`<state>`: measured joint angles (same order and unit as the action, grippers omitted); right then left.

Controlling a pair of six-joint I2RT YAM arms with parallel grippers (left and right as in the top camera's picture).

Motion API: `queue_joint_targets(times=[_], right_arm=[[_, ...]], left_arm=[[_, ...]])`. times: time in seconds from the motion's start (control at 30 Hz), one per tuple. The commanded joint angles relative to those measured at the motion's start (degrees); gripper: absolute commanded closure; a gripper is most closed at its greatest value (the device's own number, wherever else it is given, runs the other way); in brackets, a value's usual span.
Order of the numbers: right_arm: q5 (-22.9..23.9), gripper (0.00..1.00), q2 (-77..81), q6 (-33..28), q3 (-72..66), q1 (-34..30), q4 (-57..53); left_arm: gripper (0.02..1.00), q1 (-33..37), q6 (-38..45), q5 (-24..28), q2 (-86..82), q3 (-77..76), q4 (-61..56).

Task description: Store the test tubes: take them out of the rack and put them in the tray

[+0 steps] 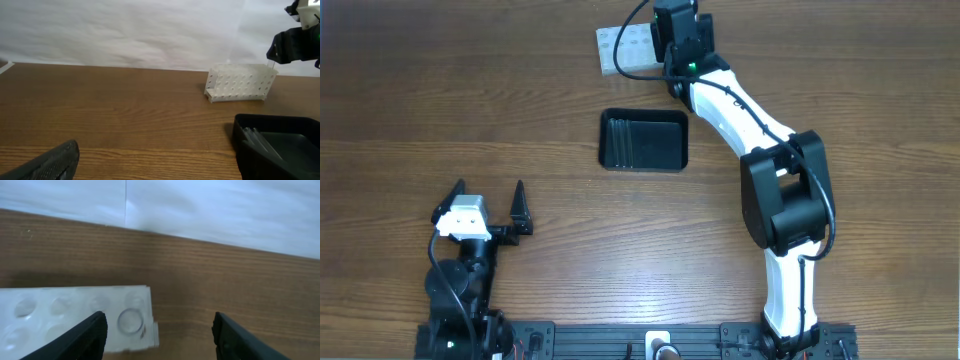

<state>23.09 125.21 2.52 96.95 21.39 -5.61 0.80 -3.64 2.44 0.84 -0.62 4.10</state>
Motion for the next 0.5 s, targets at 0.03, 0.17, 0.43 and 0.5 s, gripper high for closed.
queue_joint_targets(times=[0.03,0.17,0.43,0.5], right_arm=[[-0.3,0.329,1.5,-0.5,0.0,-0.5,1.4],[-0.8,0.336,1.7,-0.5,0.0,-0.5,1.6],[-2.6,0.347,3.6,-0.5,0.0,-0.3,3.8],[-2.7,0.351,4.2,-0.5,0.0,-0.3,4.5]], left_arm=[[0.02,0.3,0.4,0.7,-0.5,0.3,0.2],[0.018,0.3,0.4,0.8,-0.5,0.3,0.2],[0.018,0.3,0.4,0.7,-0.5,0.3,0.2],[0.02,0.3,0.4,0.7,-0.5,0.3,0.2]])
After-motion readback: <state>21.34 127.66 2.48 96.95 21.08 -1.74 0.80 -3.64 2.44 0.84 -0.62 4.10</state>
